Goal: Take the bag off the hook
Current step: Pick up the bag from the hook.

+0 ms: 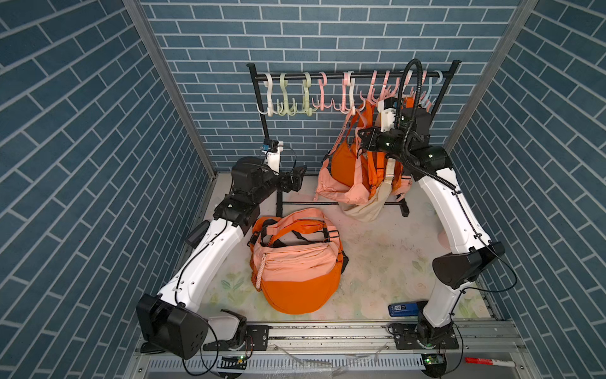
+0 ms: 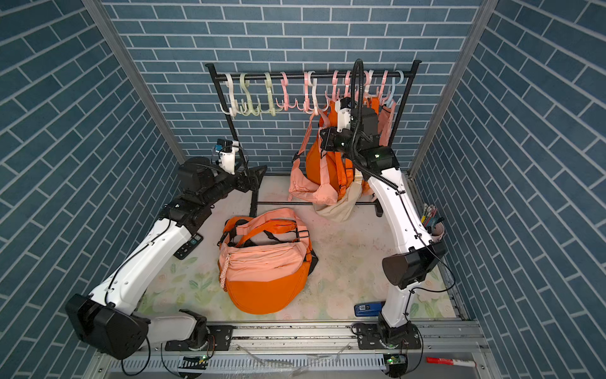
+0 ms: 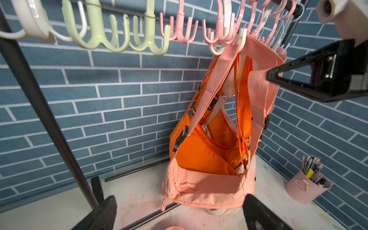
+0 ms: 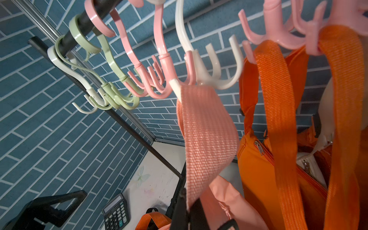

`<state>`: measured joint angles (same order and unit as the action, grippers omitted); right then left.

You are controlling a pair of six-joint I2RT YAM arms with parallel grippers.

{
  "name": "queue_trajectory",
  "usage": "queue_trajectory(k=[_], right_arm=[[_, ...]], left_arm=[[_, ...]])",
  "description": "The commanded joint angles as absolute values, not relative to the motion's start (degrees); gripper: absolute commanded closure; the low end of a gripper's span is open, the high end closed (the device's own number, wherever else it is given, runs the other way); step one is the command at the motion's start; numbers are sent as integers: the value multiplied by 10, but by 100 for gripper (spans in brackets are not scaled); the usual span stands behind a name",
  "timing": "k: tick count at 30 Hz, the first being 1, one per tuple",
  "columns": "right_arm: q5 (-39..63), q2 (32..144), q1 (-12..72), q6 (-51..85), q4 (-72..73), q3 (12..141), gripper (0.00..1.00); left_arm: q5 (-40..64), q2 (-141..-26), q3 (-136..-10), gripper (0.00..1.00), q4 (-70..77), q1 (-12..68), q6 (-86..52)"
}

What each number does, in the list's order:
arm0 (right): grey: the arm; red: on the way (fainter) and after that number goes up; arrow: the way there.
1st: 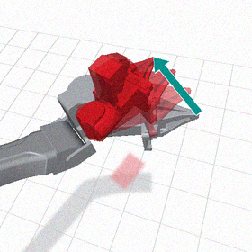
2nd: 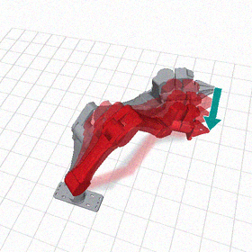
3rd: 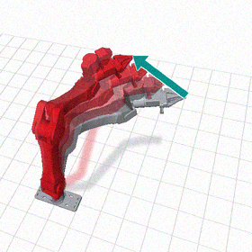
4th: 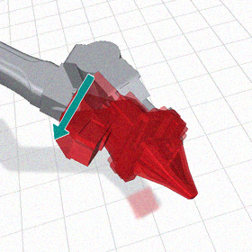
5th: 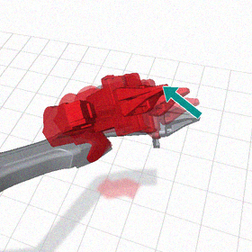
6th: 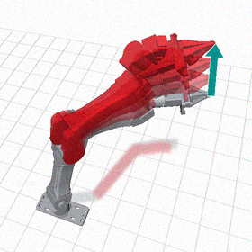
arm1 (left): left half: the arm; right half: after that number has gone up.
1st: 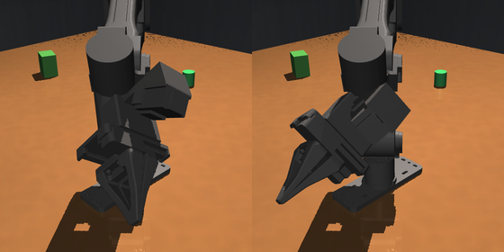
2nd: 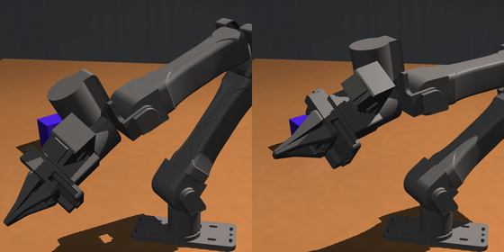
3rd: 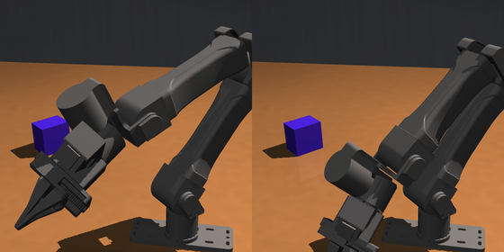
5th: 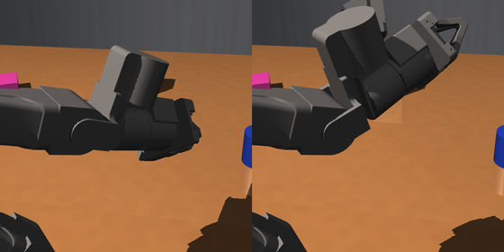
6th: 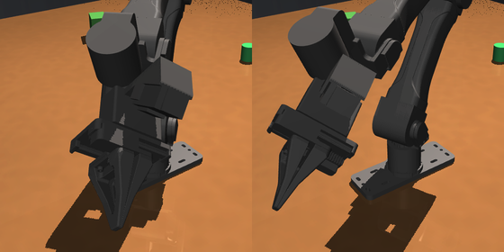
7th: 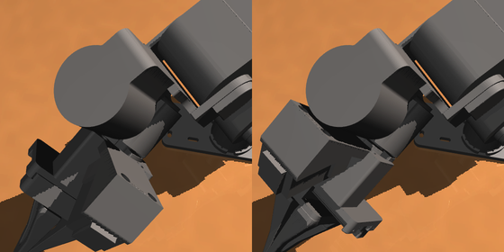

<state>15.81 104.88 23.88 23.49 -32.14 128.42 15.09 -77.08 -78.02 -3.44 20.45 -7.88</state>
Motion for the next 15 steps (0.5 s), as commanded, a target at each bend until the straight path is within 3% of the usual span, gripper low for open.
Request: queue_trajectory(k=[1, 15], right_arm=[[178, 1024, 234, 214, -332, 1291, 100], [201, 1013, 232, 202, -355, 1289, 100]], left_arm=[[178, -797, -813, 1, -1, 206, -68], [232, -917, -916, 4, 59, 207, -88]])
